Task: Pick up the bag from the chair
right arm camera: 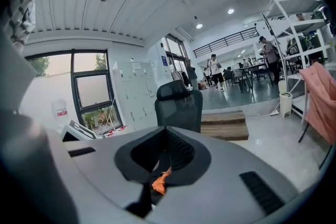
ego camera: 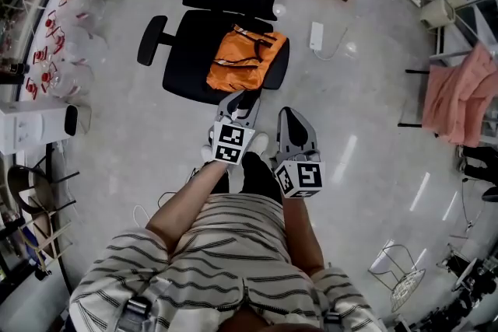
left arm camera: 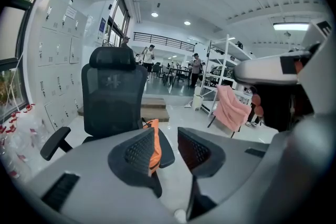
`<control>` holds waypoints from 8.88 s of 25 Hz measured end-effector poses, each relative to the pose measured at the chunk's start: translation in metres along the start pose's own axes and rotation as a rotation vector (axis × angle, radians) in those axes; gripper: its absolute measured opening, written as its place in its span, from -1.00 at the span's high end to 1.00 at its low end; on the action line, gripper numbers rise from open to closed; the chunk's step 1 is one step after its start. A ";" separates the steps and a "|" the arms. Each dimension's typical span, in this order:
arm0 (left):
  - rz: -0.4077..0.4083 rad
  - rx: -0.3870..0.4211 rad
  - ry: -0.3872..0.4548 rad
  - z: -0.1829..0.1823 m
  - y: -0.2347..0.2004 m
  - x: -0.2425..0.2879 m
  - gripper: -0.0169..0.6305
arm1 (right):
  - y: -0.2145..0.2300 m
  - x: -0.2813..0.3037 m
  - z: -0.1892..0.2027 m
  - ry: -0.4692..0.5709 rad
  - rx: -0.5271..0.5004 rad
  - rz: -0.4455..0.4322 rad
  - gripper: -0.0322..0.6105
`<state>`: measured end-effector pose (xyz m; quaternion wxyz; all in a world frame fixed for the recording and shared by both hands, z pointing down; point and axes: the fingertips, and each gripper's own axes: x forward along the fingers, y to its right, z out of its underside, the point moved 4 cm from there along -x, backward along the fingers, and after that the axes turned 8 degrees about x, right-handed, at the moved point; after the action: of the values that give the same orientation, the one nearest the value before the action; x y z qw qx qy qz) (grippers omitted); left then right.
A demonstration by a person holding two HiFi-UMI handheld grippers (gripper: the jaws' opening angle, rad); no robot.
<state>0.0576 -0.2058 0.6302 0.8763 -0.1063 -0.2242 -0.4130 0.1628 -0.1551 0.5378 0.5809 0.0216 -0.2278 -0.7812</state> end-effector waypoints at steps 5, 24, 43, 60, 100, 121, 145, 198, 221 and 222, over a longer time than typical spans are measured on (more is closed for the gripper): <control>-0.002 -0.008 -0.027 0.008 0.002 0.014 0.49 | 0.006 0.001 0.002 -0.010 0.005 0.004 0.84; -0.024 -0.025 -0.135 0.047 -0.003 0.075 0.36 | 0.025 0.010 0.017 -0.081 0.009 0.012 0.84; -0.080 0.002 -0.252 0.081 -0.010 0.120 0.30 | 0.042 0.012 0.027 -0.123 0.017 0.004 0.84; -0.088 0.065 -0.354 0.104 -0.016 0.147 0.30 | 0.053 0.007 0.030 -0.133 0.026 0.025 0.85; -0.199 -0.057 -0.341 0.092 -0.051 0.127 0.86 | 0.055 0.014 0.010 -0.096 0.019 0.020 0.84; -0.261 -0.238 -0.220 0.049 -0.087 0.093 0.86 | 0.038 0.015 -0.013 -0.037 -0.014 0.003 0.84; -0.170 -0.202 -0.118 0.004 -0.074 0.035 0.86 | -0.007 0.002 -0.030 0.017 -0.092 -0.007 0.84; -0.056 -0.201 0.180 -0.077 -0.078 -0.112 0.86 | -0.087 -0.025 -0.048 0.149 -0.125 0.009 0.84; -0.078 -0.179 0.311 -0.115 -0.081 -0.138 0.86 | -0.092 -0.005 -0.068 0.178 -0.110 -0.040 0.84; -0.080 -0.173 0.317 -0.115 -0.081 -0.139 0.86 | -0.093 -0.004 -0.068 0.177 -0.111 -0.042 0.85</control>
<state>-0.0470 -0.2060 0.4624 0.8711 -0.1059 -0.0507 -0.4769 0.1008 -0.1531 0.4407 0.5827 0.0633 -0.1315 -0.7994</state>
